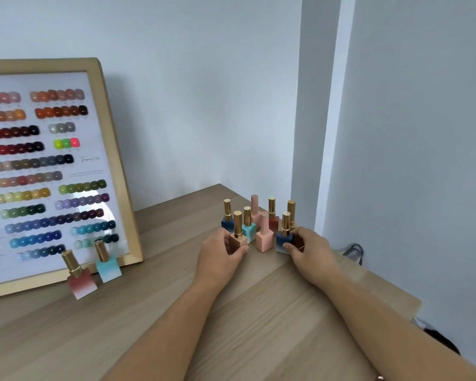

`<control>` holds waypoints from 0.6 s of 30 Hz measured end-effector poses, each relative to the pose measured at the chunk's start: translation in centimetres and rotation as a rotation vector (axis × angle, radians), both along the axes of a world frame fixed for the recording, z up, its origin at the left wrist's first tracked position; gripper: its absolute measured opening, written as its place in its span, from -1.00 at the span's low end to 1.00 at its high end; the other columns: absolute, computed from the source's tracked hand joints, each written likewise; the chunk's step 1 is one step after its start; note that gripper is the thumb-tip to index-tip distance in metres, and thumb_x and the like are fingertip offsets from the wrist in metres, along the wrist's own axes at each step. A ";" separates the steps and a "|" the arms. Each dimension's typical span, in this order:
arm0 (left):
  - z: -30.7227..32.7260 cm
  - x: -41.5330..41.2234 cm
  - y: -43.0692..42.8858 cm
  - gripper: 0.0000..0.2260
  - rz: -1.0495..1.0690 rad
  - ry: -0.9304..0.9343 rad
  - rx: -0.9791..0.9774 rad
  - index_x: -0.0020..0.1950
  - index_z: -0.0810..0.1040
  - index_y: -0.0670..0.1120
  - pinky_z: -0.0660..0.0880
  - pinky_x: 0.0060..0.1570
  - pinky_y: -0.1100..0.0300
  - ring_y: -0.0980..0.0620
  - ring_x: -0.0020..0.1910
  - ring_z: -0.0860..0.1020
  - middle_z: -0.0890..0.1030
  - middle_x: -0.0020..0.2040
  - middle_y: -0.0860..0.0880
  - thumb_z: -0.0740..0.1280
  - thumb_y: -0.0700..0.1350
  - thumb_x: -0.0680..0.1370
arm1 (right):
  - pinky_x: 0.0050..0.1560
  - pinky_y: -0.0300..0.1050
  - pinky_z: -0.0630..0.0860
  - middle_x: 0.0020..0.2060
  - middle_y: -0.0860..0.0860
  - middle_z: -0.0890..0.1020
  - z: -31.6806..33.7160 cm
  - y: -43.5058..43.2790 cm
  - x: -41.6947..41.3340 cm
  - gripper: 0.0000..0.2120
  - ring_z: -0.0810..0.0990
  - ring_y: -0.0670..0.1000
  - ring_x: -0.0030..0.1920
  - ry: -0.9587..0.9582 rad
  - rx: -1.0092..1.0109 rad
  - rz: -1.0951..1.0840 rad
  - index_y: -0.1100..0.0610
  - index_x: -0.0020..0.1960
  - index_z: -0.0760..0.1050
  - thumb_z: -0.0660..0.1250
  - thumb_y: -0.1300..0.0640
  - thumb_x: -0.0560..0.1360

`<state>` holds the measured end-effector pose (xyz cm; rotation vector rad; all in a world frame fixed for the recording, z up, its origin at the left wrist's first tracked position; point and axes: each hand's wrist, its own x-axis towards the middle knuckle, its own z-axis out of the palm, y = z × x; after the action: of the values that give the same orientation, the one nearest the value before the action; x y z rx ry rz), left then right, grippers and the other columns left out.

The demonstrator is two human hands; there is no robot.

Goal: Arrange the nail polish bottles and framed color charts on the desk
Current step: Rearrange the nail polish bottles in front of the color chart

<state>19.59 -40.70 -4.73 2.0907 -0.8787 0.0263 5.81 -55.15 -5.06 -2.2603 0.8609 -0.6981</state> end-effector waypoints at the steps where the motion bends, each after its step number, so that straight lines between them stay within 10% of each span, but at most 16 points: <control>1: 0.0 0.0 0.0 -0.80 -0.001 -0.001 0.011 -0.08 0.47 0.02 0.39 -0.28 0.36 0.15 -0.18 0.50 0.55 -0.15 0.08 0.44 0.01 0.42 | 0.07 -0.20 0.39 0.10 0.00 0.55 0.0 0.0 0.0 -0.69 0.45 -0.05 -0.01 0.005 0.000 0.002 0.03 0.22 0.45 0.33 0.05 0.49; 10: 0.3 -0.3 1.2 -0.58 0.038 0.082 -0.020 0.13 0.40 -0.01 0.49 -0.10 0.25 0.10 -0.09 0.51 0.53 -0.07 0.05 0.48 0.05 0.38 | 0.10 -0.20 0.42 0.06 -0.01 0.53 0.2 0.4 -0.6 -0.64 0.46 -0.07 0.00 -0.025 -0.009 -0.002 0.04 0.21 0.45 0.39 0.06 0.44; 18: 0.0 -1.1 6.5 -0.58 0.038 0.066 -0.054 0.14 0.35 0.07 0.44 -0.21 0.36 0.17 -0.15 0.51 0.49 -0.11 0.11 0.45 0.06 0.38 | -0.26 -0.40 0.38 -0.17 -0.08 0.54 -0.1 2.8 -3.0 -0.77 0.51 -0.16 -0.18 -0.079 0.063 -0.013 0.00 -0.02 0.40 0.41 0.04 0.43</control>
<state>18.48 -34.17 -4.70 2.0460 -0.7905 0.0014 2.79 -52.36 -5.19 -2.1583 0.8490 -0.7501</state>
